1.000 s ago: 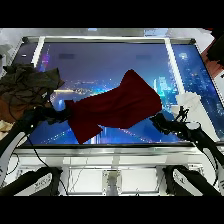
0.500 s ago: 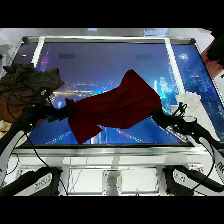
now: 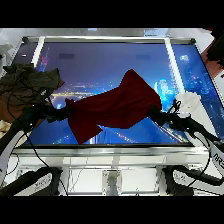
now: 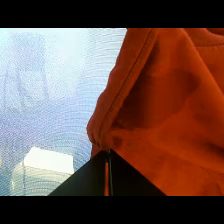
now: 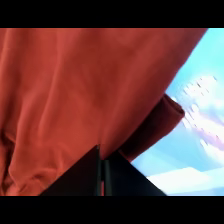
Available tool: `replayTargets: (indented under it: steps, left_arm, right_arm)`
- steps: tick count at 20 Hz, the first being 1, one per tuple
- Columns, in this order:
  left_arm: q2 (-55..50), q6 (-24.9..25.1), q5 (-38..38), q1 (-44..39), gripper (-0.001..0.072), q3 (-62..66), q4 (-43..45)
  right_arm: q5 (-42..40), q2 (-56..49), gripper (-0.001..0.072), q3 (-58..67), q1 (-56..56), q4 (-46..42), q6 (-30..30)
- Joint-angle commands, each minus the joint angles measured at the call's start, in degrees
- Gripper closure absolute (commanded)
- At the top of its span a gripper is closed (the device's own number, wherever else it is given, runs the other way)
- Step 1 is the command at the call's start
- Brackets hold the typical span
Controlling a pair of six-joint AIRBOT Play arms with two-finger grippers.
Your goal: Fold the shirts.
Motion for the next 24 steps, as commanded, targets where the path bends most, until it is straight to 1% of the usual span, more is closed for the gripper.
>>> replayTargets:
  steps: [1,3,5,7,9,11,13,15,16,18,20,22,24]
  left_arm:
    - [0.00,0.00,0.17,0.02,0.0695,0.04,0.02]
    - [0.04,0.02,0.66,0.02,0.0695,0.90,0.02]
    - [0.68,1.31,2.43,0.02,0.0695,3.91,0.04]
    - [2.75,4.87,7.45,0.02,0.0695,8.70,0.07]
    - [6.47,8.72,13.70,0.02,0.0696,12.66,0.59]
    - [13.22,9.90,17.92,0.02,0.0696,15.41,1.97]
    - [21.94,9.86,19.34,0.02,0.0696,17.31,2.16]
    - [31.47,9.81,18.58,0.02,0.0696,19.71,2.23]
    - [35.82,9.62,16.85,0.02,0.0696,21.24,2.21]
    - [42.64,6.38,12.04,0.02,0.0696,25.16,1.88]
    - [44.74,6.36,11.78,0.02,0.0697,30.95,-1.09]
    - [44.00,10.16,11.26,0.02,0.0698,36.61,-4.72]
    - [41.81,11.37,9.16,0.02,0.0698,39.60,-2.47]
  right_arm:
    - [-0.61,-0.13,0.0687,0.13,0.15,1.33,-3.89]
    - [-0.48,1.14,0.0688,0.39,0.15,4.26,-8.61]
    - [0.33,4.02,0.0688,2.62,-0.07,2.12,-10.08]
    - [3.63,8.20,0.0688,6.25,-1.42,-2.75,-10.01]
    - [9.29,13.70,0.0688,10.05,-4.15,-7.50,-9.60]
    - [16.15,20.39,0.0688,13.55,-7.45,-12.11,-8.15]
    - [23.26,28.11,0.0688,17.35,-10.84,-19.10,-5.11]
    - [29.29,36.41,0.0688,21.53,-14.01,-27.23,-2.14]
    - [30.84,40.83,0.0689,23.67,-15.56,-31.17,-0.20]
    - [30.58,48.06,0.0689,27.76,-17.79,-36.52,2.67]
    - [30.53,52.46,0.0690,32.92,-19.34,-37.31,2.67]
    - [29.90,52.89,0.0690,38.18,-19.37,-36.37,2.64]
    - [26.36,51.12,0.0691,40.89,-19.34,-34.51,2.60]
